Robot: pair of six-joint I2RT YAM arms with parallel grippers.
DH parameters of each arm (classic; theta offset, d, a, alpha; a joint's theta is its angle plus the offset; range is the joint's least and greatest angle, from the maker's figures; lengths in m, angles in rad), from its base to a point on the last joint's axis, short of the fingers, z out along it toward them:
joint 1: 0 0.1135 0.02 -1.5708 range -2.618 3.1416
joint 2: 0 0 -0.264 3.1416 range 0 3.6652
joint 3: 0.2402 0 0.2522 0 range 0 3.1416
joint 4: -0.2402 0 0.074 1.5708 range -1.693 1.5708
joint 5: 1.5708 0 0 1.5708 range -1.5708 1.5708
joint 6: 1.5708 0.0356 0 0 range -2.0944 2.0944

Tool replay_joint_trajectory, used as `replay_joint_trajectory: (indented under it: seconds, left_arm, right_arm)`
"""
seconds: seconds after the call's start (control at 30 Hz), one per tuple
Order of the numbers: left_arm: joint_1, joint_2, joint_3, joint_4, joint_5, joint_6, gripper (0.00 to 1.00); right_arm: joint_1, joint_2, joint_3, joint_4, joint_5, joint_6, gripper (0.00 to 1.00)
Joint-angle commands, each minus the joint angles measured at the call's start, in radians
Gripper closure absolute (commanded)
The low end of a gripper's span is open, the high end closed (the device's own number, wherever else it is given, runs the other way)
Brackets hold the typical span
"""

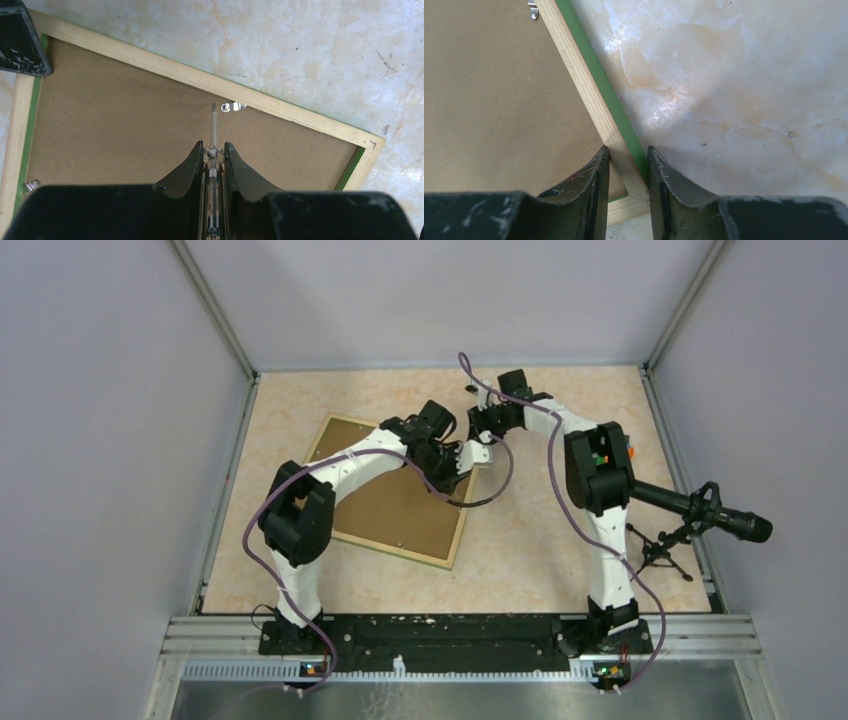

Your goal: Take the photo out of the frame

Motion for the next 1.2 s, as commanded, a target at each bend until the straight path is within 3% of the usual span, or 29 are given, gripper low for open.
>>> replay_joint_trajectory:
  seconds: [0.0, 0.53, 1.17]
  left_arm:
    - [-0.003, 0.003, 0.006, -0.023, -0.025, 0.029, 1.0]
    - [-0.04, 0.008, 0.004, -0.071, 0.014, 0.041, 1.0]
    - [-0.045, -0.031, -0.036, -0.223, -0.087, 0.163, 1.0]
  right_arm:
    - [0.009, -0.001, -0.042, -0.056, 0.057, 0.024, 0.74]
    - [0.01, -0.011, -0.072, -0.041, 0.064, 0.03, 0.75]
    - [0.01, -0.018, -0.107, -0.016, 0.076, 0.028, 0.77]
